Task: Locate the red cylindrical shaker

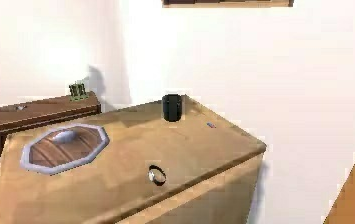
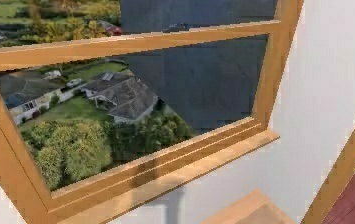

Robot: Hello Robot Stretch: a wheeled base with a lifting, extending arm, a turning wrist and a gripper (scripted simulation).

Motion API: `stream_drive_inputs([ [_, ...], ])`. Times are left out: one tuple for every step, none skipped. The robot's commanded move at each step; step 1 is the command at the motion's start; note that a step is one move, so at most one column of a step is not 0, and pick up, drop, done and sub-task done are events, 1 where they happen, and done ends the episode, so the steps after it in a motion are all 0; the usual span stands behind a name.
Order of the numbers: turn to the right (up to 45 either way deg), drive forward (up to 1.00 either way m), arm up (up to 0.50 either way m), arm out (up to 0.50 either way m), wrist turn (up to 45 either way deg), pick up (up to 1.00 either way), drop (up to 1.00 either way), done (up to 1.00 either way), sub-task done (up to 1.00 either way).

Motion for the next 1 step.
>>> stream_drive_inputs([
  [45.0,0.0,0.0,0.0,0.0,0.0,0.0,0.0,0.0],
])
